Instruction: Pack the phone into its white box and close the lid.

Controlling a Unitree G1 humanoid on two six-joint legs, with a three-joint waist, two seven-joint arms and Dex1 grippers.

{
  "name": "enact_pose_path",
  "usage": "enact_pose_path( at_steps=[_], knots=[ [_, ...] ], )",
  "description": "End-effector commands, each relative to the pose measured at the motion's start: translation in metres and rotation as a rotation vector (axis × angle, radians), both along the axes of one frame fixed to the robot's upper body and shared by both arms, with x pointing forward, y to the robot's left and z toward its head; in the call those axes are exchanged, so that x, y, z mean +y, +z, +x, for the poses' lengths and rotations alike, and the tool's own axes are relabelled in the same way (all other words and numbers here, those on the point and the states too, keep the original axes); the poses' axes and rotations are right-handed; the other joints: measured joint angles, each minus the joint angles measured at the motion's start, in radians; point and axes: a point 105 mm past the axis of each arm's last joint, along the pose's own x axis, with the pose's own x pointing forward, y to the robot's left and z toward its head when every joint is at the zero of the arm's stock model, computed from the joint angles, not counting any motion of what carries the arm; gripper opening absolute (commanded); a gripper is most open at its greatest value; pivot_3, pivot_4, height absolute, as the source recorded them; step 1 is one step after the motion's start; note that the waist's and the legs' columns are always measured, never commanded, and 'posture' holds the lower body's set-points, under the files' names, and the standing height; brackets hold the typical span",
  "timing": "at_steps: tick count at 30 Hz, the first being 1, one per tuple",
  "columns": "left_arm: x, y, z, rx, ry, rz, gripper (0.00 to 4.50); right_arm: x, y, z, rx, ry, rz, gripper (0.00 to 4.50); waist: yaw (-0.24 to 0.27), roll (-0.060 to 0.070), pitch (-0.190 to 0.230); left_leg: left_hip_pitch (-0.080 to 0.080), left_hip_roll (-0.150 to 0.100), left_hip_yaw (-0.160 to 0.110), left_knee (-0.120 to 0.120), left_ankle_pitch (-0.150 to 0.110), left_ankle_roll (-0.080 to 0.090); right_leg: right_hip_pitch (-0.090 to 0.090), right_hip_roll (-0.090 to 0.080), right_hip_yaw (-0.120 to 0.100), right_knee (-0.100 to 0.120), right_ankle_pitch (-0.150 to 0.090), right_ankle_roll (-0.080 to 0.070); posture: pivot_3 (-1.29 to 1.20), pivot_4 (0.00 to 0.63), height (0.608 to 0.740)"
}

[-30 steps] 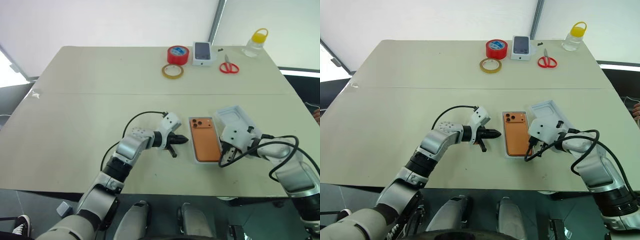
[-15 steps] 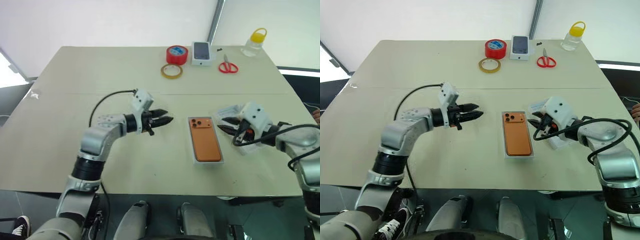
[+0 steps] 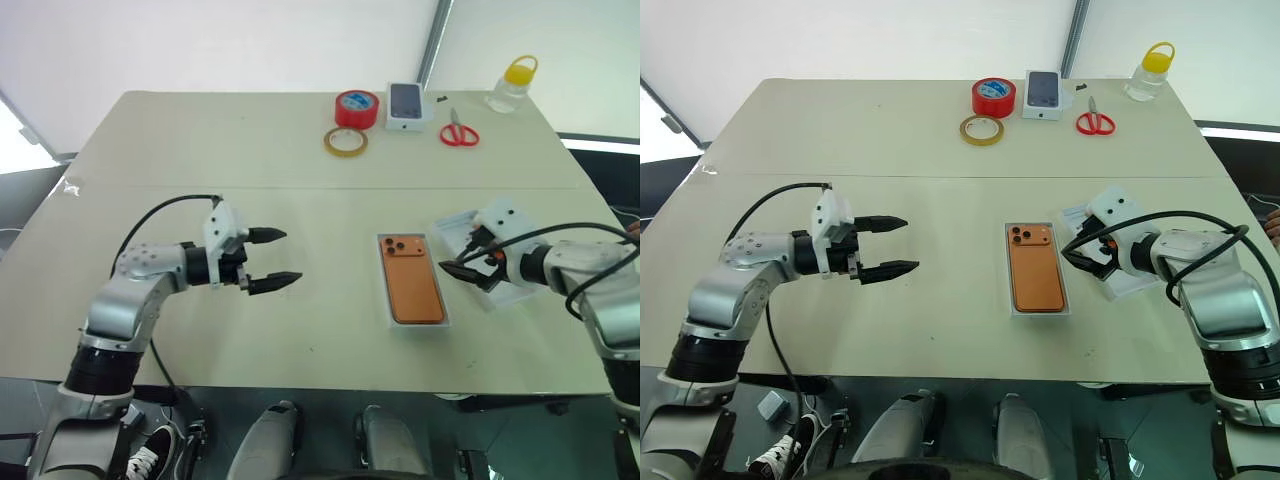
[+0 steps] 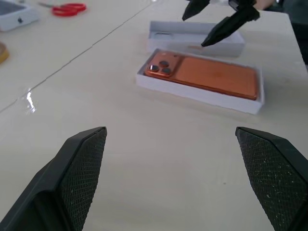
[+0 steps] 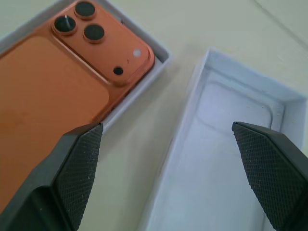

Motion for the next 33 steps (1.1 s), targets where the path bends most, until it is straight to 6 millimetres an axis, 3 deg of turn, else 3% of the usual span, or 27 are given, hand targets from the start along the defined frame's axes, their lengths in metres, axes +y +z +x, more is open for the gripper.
enact_pose_path(
  at_steps=[1, 12, 22, 28, 33],
  knots=[
    [0.004, 0.009, -0.006, -0.092, -0.041, 0.004, 4.50, -0.004, 0.003, -0.002, 0.036, -0.004, -0.045, 4.49, 0.001, 0.000, 0.000, 0.000, 0.000, 0.000, 0.000, 0.000, 0.000, 0.000, 0.000, 0.000, 0.000, 0.000, 0.000, 0.00, 0.150, 0.740],
    [0.018, 0.000, -0.024, -0.072, -0.109, 0.040, 4.50, -0.007, -0.013, -0.005, 0.166, -0.061, -0.026, 4.49, -0.005, 0.002, 0.001, 0.000, 0.000, 0.000, -0.001, -0.001, 0.001, 0.000, 0.000, 0.000, -0.001, 0.000, 0.000, 0.00, 0.150, 0.740],
    [0.012, 0.002, -0.021, -0.108, -0.076, 0.013, 4.50, -0.012, -0.017, 0.000, 0.181, -0.111, -0.026, 4.49, -0.002, 0.003, 0.002, 0.000, 0.000, 0.001, -0.001, -0.001, 0.001, 0.000, 0.000, 0.000, -0.001, 0.000, 0.000, 0.00, 0.150, 0.740],
    [0.008, -0.002, -0.021, -0.096, -0.056, -0.005, 4.50, -0.004, -0.003, 0.006, 0.233, -0.258, 0.148, 4.49, -0.011, 0.004, 0.003, 0.000, 0.000, 0.001, 0.000, -0.001, 0.001, -0.001, 0.000, 0.000, 0.000, 0.000, 0.000, 0.00, 0.150, 0.740],
    [0.004, -0.002, -0.021, -0.099, -0.044, -0.020, 4.50, 0.002, -0.005, 0.004, 0.247, -0.253, 0.119, 4.49, -0.015, 0.004, 0.003, 0.000, 0.000, 0.000, -0.001, -0.001, 0.001, -0.001, 0.000, 0.000, 0.000, 0.000, 0.000, 0.00, 0.150, 0.740]
  ],
)
